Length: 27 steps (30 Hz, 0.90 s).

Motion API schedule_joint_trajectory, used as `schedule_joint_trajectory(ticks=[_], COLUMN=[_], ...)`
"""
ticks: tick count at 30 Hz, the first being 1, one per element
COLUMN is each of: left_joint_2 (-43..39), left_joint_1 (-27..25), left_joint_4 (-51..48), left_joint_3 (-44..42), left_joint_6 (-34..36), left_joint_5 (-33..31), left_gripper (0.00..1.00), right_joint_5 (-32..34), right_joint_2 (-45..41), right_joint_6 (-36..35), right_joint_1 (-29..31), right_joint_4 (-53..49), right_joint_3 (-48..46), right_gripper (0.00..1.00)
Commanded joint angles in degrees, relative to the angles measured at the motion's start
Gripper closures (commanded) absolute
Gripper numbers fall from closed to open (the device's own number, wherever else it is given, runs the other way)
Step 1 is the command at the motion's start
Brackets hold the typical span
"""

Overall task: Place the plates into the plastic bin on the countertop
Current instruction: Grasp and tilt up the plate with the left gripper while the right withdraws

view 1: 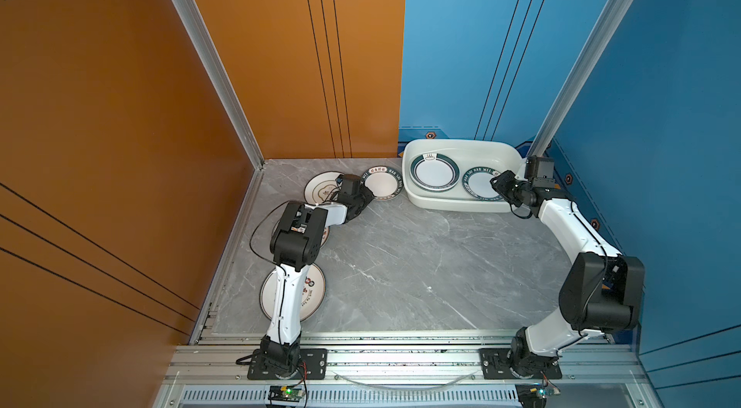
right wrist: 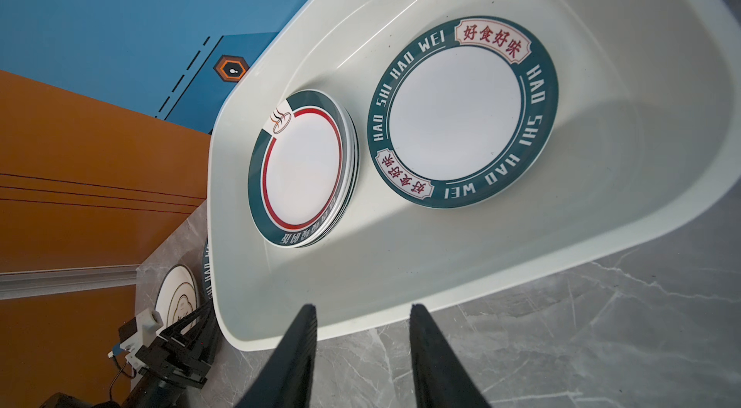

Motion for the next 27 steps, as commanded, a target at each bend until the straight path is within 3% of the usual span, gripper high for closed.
schedule_joint_trajectory(ticks=[1,6,11,13,27], left_joint_2=[4.0,4.3,4.2,4.0,-8.8], left_joint_1=[0.7,1.0,1.5,1.5,3.5], left_joint_4=[-6.2,-5.1,-4.0,-3.7,-7.8], left_joint_3=[-1.5,-2.6,-3.6,-3.8,-9.0], left_joint_6=[0.0,0.2,0.2,0.2,6.8], left_joint_5=[1.0,1.8,2.6,2.9,0.5], left_gripper=[0.81,0.90,0.94,1.00,1.00], right_joint_5=[-0.5,-0.6,-0.9,-0.9,-2.0], right_joint_2=[0.6,0.9,1.7,1.9,0.4], right_joint_6=[0.7,0.6,0.6,0.5,-0.5], right_joint_1=[0.4,0.7,1.1,1.3,2.0], right_joint_4=[0.7,0.6,0.7,0.7,0.0], right_joint_3=[-0.5,-0.5,-0.4,-0.4,-1.0], right_gripper=[0.59,0.59,0.59,0.59,0.59])
